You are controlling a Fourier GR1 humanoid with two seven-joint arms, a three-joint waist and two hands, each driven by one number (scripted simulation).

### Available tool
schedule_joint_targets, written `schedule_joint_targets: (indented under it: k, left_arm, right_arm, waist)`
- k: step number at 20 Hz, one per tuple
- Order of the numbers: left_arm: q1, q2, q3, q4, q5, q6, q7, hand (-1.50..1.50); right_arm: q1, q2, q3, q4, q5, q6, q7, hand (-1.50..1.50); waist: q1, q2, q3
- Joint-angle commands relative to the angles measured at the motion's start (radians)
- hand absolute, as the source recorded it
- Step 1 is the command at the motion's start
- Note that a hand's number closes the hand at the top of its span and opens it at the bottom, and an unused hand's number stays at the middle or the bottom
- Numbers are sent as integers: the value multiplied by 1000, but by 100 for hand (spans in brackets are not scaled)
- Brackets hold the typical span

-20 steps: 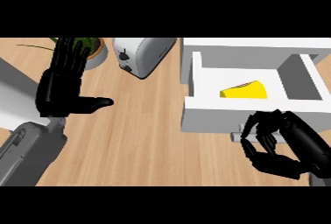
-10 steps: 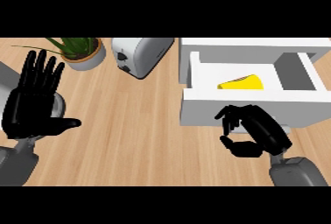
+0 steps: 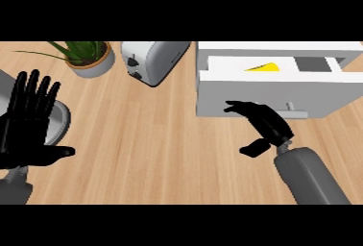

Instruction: Pick up the cup, place it into the drawer and close the drawer

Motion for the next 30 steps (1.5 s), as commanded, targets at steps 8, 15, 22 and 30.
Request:
schedule_joint_targets:
  k: [8, 15, 22, 30]
  left_arm:
    - [11, -30, 82, 117, -24, -158, -38, -150]
    - [22, -29, 73, 55, -37, -149, 11, -150]
    - [-18, -47, 73, 134, -60, -201, -28, -150]
    - [-48, -31, 92, 97, -46, -170, 24, -150]
  right_arm:
    - [-358, 25, -166, 593, -21, -64, -200, -150]
    - [-482, -79, -225, 810, -17, -43, -312, -150]
    - [-604, -98, -252, 896, -17, -28, -275, -150]
    - [-622, -143, -275, 941, -30, -4, -320, -150]
  waist:
    - [17, 9, 1]
    - [39, 18, 2]
    - [61, 33, 2]
    - [73, 35, 4]
